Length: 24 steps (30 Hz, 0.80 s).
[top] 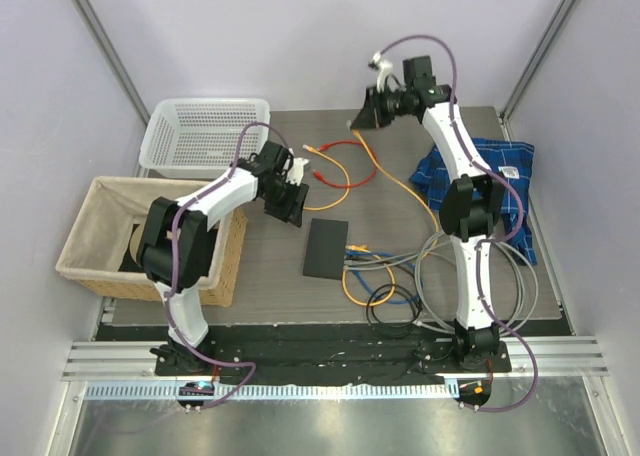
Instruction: Pull the plug from the switch port
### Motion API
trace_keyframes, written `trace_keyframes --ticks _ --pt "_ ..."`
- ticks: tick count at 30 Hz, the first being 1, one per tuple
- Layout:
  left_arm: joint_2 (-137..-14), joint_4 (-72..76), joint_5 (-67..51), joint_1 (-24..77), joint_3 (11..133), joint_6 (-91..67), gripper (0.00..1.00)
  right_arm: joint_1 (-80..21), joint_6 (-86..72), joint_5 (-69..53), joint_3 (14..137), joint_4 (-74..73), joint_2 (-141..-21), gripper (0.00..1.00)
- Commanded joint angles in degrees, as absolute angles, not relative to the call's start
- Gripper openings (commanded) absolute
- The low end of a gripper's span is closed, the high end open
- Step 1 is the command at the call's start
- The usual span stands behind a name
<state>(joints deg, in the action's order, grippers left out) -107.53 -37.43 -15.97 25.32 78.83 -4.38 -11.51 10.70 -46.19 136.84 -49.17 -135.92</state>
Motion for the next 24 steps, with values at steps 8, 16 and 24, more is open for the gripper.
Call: trace_keyframes --ticks 8,16,24 --pt "-101.69 -36.65 -16.17 25.58 76.38 -4.31 0.5 -15.99 -20.74 -36.92 149.5 -2.55 -137.81 0.01" --pt "-100.37 -37.26 -16.17 25.58 76.29 -4.31 0.5 -20.48 -14.96 -29.91 148.27 -5.44 -145.8 0.02" --pt "-98.53 -37.0 -15.56 25.49 73.74 -3.87 0.51 -19.26 -12.74 -28.03 144.76 -11.5 -143.8 0.76"
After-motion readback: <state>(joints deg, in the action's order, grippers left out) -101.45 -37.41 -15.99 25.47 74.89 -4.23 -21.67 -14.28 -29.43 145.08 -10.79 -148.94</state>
